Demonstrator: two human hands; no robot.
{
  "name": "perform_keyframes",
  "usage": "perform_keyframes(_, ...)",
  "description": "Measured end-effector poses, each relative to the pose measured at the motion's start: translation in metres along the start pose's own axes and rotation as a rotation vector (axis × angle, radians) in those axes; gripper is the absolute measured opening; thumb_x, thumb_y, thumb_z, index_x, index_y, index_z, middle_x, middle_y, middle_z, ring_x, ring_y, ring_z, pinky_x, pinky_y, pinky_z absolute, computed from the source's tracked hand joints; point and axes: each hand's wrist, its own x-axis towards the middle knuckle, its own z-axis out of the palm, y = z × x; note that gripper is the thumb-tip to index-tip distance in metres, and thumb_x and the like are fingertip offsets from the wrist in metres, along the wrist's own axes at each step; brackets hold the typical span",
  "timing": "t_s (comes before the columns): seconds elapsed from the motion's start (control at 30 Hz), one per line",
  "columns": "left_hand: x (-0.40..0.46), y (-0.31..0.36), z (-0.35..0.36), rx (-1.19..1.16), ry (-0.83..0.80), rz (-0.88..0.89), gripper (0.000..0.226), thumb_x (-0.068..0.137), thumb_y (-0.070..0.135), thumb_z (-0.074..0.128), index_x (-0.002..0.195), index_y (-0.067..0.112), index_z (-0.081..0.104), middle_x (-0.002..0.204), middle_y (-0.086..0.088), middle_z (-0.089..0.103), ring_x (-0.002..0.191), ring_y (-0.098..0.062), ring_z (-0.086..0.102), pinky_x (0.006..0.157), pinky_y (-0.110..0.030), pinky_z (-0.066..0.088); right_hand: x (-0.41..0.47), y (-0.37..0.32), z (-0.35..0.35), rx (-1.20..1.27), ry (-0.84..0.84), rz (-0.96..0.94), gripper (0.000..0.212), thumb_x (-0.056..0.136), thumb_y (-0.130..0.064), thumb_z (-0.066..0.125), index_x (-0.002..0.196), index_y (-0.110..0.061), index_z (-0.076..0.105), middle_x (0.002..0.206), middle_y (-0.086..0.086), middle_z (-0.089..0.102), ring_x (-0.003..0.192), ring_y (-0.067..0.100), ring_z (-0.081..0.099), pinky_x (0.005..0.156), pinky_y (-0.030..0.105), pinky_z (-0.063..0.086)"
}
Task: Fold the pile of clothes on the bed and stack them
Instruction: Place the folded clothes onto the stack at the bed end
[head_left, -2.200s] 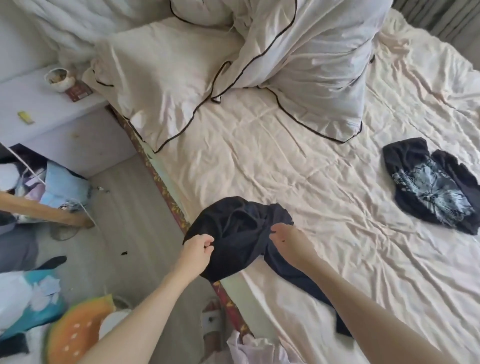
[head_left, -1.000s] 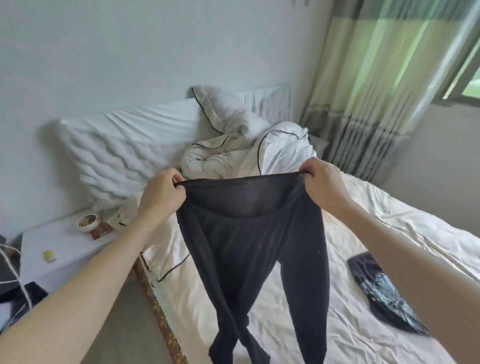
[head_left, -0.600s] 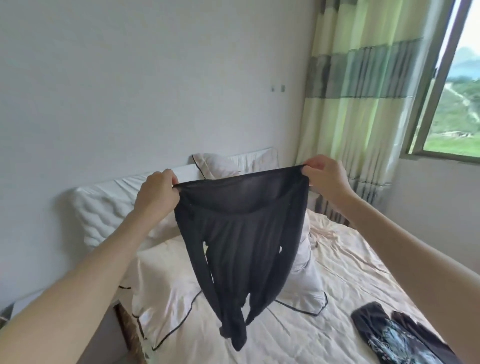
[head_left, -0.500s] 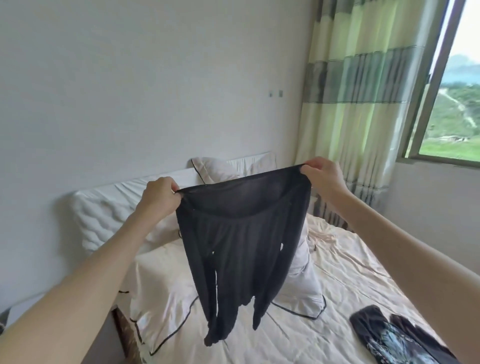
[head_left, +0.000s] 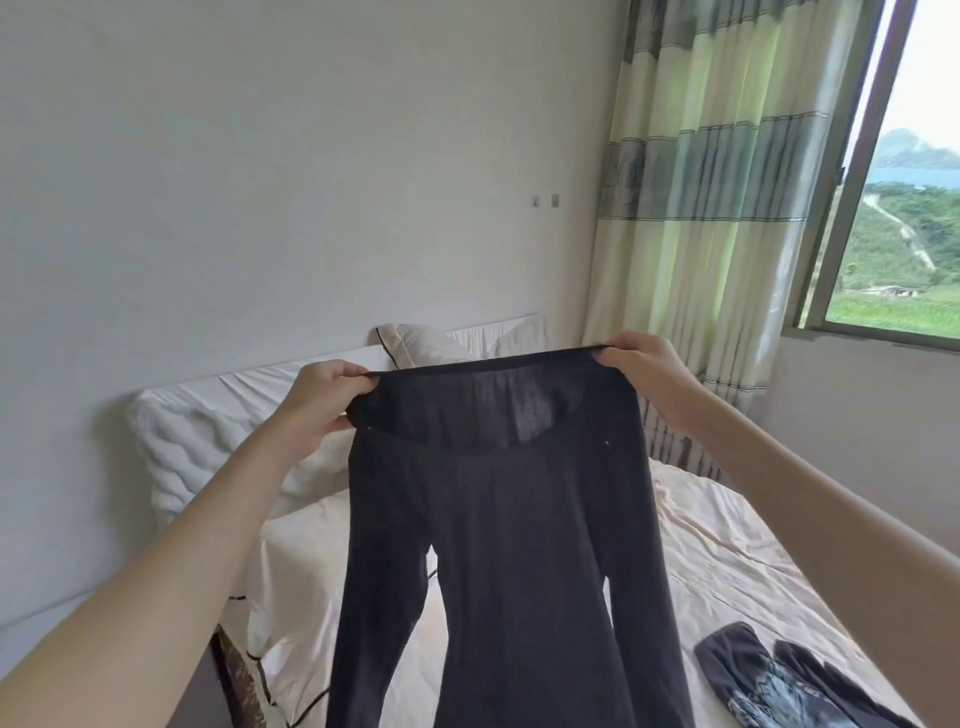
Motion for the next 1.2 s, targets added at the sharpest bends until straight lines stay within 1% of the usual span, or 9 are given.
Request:
perform_keyframes(0.2,0.007,0.003,-0.006,0.071,-0.006,0.115,0.007,0.091,0.011,0.056,0.087,0.015,0.059,0.083,-0.005,0.060,0.075,-0.016,0.057,0.068,-0.027,0.049,-0.008,-0.006,-0.018,0.171,-0.261,-0.010,0.010,0.083,-0.010,0.069,0.084,-0.007,0.060,0.090,0.017,0.060,0.082,0.027,0.059,0.078,0.036,0.050)
perform_keyframes(0.33,0.010,0.002,-0.009,0.133,-0.073,0.096,0.011,0.092,0.013,0.053,0.085,0.021,0.058,0.072,-0.001,0.057,0.065,-0.015,0.053,0.061,-0.027,0.045,-0.007,0.001,-0.031,-0.066,-0.463,0.043,0.031,0.086,-0.025,0.066,0.106,-0.001,0.066,0.112,0.019,0.067,0.103,0.031,0.065,0.098,0.042,0.048)
perform_keyframes(0.43,0.010,0.000,-0.013,0.229,-0.135,0.121,0.011,0.090,0.015,0.059,0.081,0.021,0.061,0.071,0.000,0.061,0.061,-0.014,0.051,0.057,-0.026,0.037,-0.005,0.013,-0.038,0.069,-0.544,0.149,0.032,0.095,-0.016,0.051,0.112,0.010,0.061,0.117,0.026,0.063,0.107,0.036,0.062,0.100,0.042,0.046)
perform_keyframes(0.57,0.005,-0.002,-0.024,0.207,-0.359,0.110,0.018,0.078,0.026,0.073,0.088,0.012,0.068,0.081,-0.003,0.068,0.070,-0.013,0.061,0.069,-0.026,0.042,-0.002,0.027,-0.045,0.100,-0.542,0.191,0.028,0.095,0.000,0.045,0.111,0.022,0.053,0.120,0.037,0.054,0.104,0.037,0.057,0.104,0.047,0.041)
perform_keyframes(0.67,0.004,-0.003,-0.028,0.169,-0.504,0.091,0.034,0.071,0.027,0.071,0.099,0.007,0.070,0.098,-0.009,0.073,0.085,-0.014,0.068,0.075,-0.022,0.049,-0.006,0.031,-0.043,0.054,-0.532,0.165,0.018,0.094,-0.001,0.050,0.093,0.010,0.064,0.104,0.027,0.064,0.094,0.030,0.062,0.095,0.038,0.049)
perform_keyframes(0.87,0.003,0.006,-0.034,0.135,-0.645,0.092,0.025,0.081,0.006,0.062,0.102,0.010,0.074,0.107,-0.010,0.071,0.099,-0.017,0.067,0.078,-0.017,0.052,-0.015,0.040,-0.023,0.223,-0.232,0.036,0.010,0.092,-0.005,0.057,0.089,0.001,0.063,0.090,0.016,0.066,0.080,0.021,0.064,0.080,0.028,0.054)
perform_keyframes(0.93,0.000,0.005,-0.032,0.307,-0.561,0.136,0.023,0.086,0.002,0.061,0.101,0.015,0.073,0.104,-0.004,0.073,0.098,-0.013,0.067,0.078,-0.014,0.051,-0.019,0.044,-0.020,0.212,-0.196,0.010,0.008,0.092,-0.007,0.058,0.087,-0.003,0.063,0.088,0.015,0.064,0.080,0.021,0.061,0.081,0.031,0.052)
perform_keyframes(1.03,-0.003,-0.003,-0.024,0.507,-0.240,0.248,0.014,0.089,0.005,0.062,0.087,0.015,0.071,0.089,0.000,0.072,0.087,-0.013,0.066,0.075,-0.016,0.048,-0.020,0.051,-0.022,-0.074,-0.122,-0.107,0.010,0.089,-0.012,0.064,0.080,-0.011,0.060,0.077,0.003,0.061,0.069,0.010,0.054,0.067,0.018,0.043)
perform_keyframes(1.2,-0.012,-0.023,-0.006,0.634,0.108,0.334,0.012,0.091,0.022,0.060,0.094,0.010,0.061,0.105,-0.007,0.065,0.102,-0.024,0.056,0.081,-0.029,0.036,-0.027,0.064,-0.025,-0.476,0.014,-0.326,0.023,0.093,-0.028,0.059,0.082,-0.010,0.050,0.072,-0.006,0.049,0.066,0.010,0.043,0.058,0.014,0.031)
